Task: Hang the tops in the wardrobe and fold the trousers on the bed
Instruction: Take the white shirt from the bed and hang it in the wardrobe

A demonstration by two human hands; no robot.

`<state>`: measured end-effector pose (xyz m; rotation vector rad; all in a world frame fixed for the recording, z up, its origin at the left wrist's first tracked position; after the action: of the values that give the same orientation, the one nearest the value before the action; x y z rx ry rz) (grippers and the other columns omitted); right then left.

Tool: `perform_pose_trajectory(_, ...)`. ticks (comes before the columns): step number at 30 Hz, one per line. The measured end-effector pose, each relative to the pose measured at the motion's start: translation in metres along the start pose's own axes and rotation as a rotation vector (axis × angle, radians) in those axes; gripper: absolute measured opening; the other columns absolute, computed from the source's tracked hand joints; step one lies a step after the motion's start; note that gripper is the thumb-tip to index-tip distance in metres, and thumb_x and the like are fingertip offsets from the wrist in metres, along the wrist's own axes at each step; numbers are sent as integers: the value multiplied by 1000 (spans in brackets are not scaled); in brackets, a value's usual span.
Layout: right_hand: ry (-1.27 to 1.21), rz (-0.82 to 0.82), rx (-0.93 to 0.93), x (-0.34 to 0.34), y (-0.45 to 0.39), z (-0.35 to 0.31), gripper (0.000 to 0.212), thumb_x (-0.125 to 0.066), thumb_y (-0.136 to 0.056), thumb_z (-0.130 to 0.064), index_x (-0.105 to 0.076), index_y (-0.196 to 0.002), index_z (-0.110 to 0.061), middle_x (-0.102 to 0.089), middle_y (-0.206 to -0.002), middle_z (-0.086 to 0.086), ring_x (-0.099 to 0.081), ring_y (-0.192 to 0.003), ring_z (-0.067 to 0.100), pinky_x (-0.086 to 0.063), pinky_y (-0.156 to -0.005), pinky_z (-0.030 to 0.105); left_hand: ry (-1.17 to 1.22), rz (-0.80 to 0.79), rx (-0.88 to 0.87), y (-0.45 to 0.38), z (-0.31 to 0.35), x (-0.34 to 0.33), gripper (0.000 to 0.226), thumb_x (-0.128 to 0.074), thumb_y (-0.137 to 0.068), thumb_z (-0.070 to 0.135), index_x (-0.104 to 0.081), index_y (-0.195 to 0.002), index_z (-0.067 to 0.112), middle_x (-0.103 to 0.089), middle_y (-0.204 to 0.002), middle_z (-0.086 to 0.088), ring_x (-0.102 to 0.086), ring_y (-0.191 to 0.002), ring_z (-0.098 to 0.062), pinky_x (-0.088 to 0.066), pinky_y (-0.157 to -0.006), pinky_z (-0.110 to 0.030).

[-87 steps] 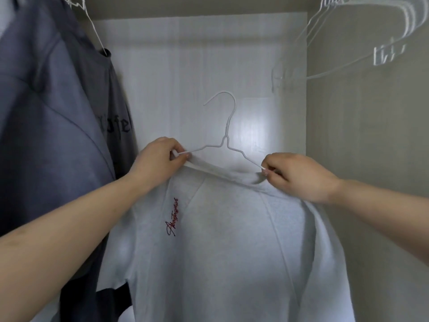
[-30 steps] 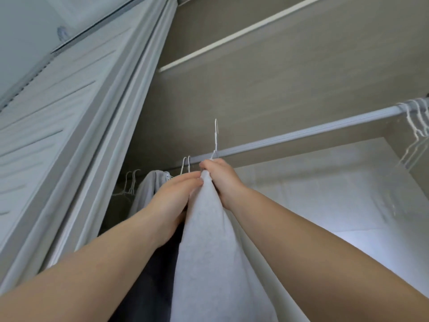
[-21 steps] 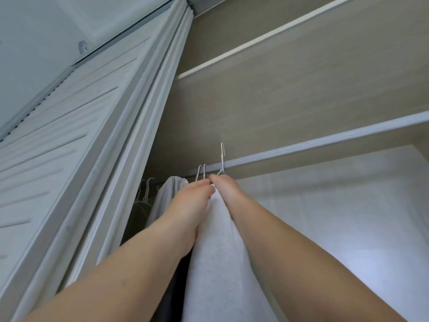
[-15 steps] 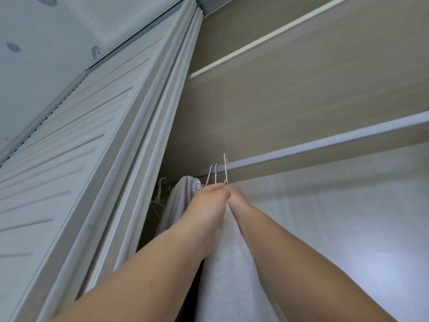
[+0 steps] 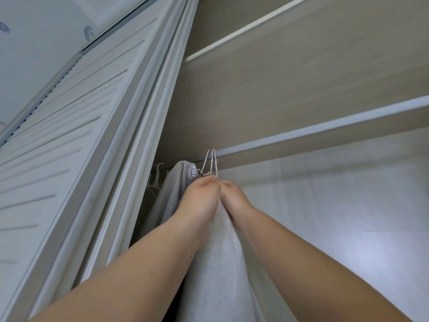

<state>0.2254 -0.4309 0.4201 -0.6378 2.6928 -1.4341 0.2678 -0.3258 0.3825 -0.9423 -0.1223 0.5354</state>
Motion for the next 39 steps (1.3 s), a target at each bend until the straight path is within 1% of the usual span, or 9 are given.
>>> perform_pose_trajectory(2,-2,41,27,10,14,1,34,-57,-80,-46,-72,-83,-15,-72,-89,13,-68,-91,31,-52,-82,41,13,19,19,13,-3,4,27,-46,-96,3,-58,-81,22,-62,-89,-4,-60,-92,-19,-49,-89,-34)
perform_pose_trajectory(5,9,-29,-7,18,50,11,46,-57,-64,-57,-72,-91,-22,-72,-101,8,-66,-102,27,-49,-93,43,-19,19,73,42,-16,14,37,-50,-95,8,-54,-131,18,-59,-125,-4,-54,-118,-19,-39,-108,-40)
perform_pose_trajectory(7,30,-81,7,16,82,7,50,-60,-73,-52,-67,-113,-24,-67,-116,1,-61,-112,20,-45,-102,41,-44,41,139,69,-24,25,47,-55,-93,16,-47,-138,27,-57,-131,3,-53,-120,-17,-41,-106,-43)
perform_pose_trajectory(9,11,-79,16,20,107,3,44,-60,-89,-34,-57,-130,-17,-60,-127,-4,-55,-120,12,-40,-106,32,-39,74,191,96,-26,36,44,-58,-92,18,-50,-135,28,-61,-125,3,-57,-114,-15,-46,-101,-44)
perform_pose_trajectory(11,-43,-62,24,26,133,-3,39,-58,-92,-26,-57,-129,-15,-59,-127,-6,-54,-118,8,-39,-107,29,-27,108,230,123,-24,43,37,-59,-92,16,-56,-128,24,-68,-113,2,-63,-107,-13,-50,-97,-42)
perform_pose_trajectory(15,-233,-111,-29,18,188,-11,31,-58,-92,-23,-61,-123,-20,-60,-102,-20,-59,-96,2,-46,-103,36,-111,177,292,178,-5,57,20,-58,-92,14,-64,-111,20,-72,-105,0,-65,-104,-13,-50,-95,-40)
perform_pose_trajectory(24,-508,-515,-196,-80,345,-38,15,-57,-94,-22,-63,-102,-34,-64,-115,-8,-60,-108,6,-52,-94,31,-268,387,429,331,49,127,16,-57,-94,15,-66,-107,16,-72,-102,-3,-67,-100,-16,-53,-90,-38)
perform_pose_trajectory(30,-650,-732,-334,-151,452,-77,14,-58,-94,-16,-64,-105,-21,-65,-112,2,-63,-106,12,-54,-91,31,-325,675,510,457,93,197,16,-52,-96,11,-67,-97,15,-70,-94,-1,-66,-91,-15,-51,-88,-37)
perform_pose_trajectory(39,-777,-1111,-478,-236,652,-172,12,-57,-93,-12,-65,-100,-18,-66,-102,-2,-64,-100,11,-53,-91,34,-388,1065,594,686,199,263,16,-52,-97,13,-67,-99,15,-71,-93,0,-66,-84,-13,-52,-84,-34)
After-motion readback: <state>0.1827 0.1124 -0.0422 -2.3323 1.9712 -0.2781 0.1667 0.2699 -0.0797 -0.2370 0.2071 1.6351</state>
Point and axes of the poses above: each hand's wrist, its own y-axis away from the middle knuckle, its own x-axis out of the back of the hand, z = x × y, the point moved 9 cm from there along -y, towards the middle knuckle
